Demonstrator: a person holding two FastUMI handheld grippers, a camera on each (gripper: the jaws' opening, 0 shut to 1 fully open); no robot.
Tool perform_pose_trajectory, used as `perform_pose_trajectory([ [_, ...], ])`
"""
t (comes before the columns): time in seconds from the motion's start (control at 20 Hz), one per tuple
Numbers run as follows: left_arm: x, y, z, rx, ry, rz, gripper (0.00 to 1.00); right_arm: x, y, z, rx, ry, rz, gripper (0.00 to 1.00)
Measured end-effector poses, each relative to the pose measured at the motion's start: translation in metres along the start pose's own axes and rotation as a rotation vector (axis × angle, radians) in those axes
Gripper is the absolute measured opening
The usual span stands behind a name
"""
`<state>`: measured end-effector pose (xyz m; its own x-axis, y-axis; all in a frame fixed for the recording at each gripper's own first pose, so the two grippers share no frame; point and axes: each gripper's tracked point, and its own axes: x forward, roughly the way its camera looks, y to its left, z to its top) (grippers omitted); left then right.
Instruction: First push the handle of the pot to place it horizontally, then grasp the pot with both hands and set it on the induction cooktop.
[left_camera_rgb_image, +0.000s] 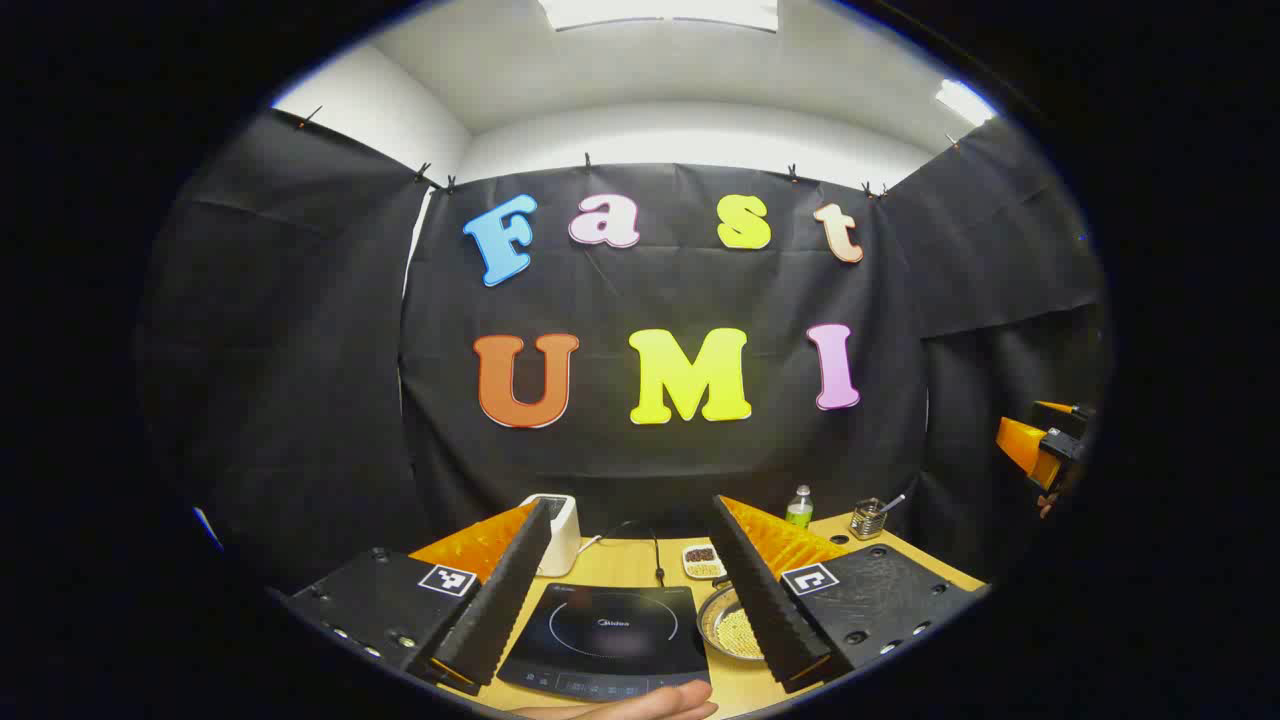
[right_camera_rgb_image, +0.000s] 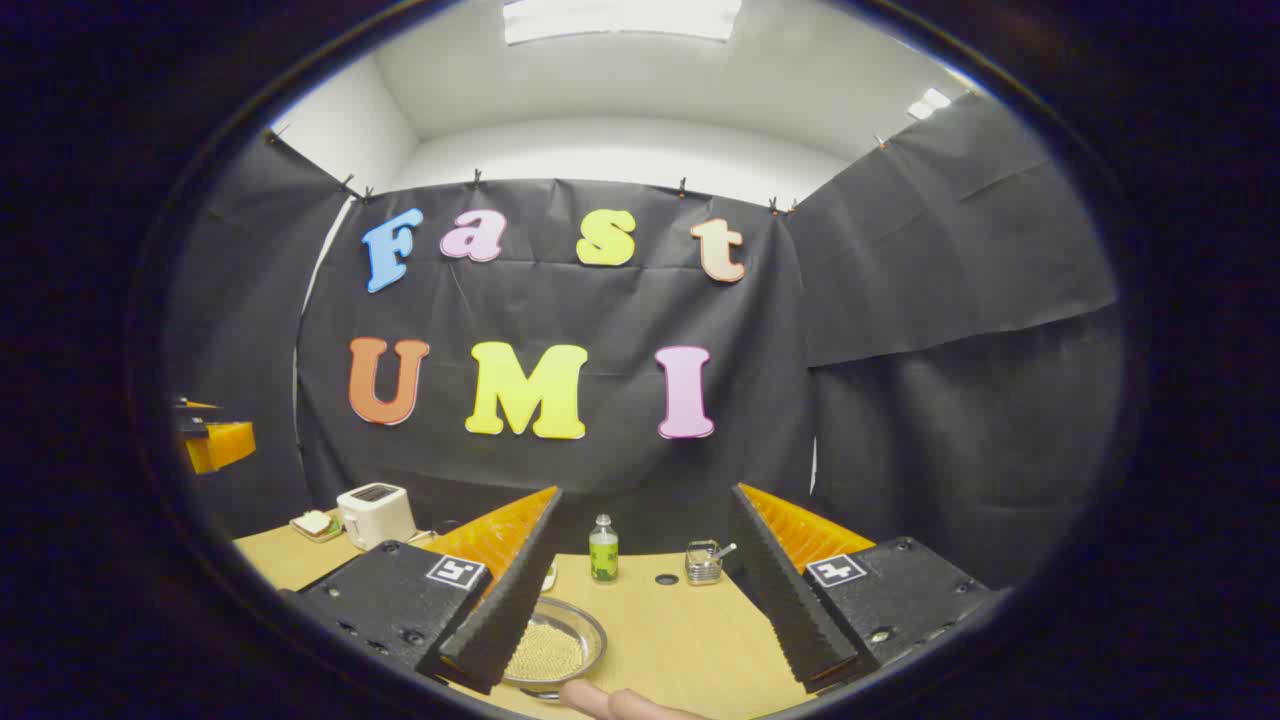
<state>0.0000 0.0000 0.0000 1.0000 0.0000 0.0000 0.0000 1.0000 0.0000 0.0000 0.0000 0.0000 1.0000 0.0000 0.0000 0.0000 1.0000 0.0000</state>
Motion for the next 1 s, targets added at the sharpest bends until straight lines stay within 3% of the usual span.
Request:
perform_pose_trajectory([
  [0.05,0.002,0.001,-0.002,0.01,0.007,0.007,0.95,0.002,-0.001,0.0,-0.003,0.004,-0.005,0.97],
  [0.7,0.007,0.002,-0.032,0.006,0.039,0.005,0.95,0.019,-0.006,-0.018,0.0,0.038,-0.012,0.98],
  [0.9,0.006,0.005,-0.032,-0.018,0.042,0.006,0.95,0.026,0.007,-0.03,0.003,0.052,0.04,0.98],
  [1.0,0.005,0.005,-0.033,-0.015,0.038,0.007,0.95,0.029,0.026,-0.044,-0.007,0.077,0.107,0.97],
])
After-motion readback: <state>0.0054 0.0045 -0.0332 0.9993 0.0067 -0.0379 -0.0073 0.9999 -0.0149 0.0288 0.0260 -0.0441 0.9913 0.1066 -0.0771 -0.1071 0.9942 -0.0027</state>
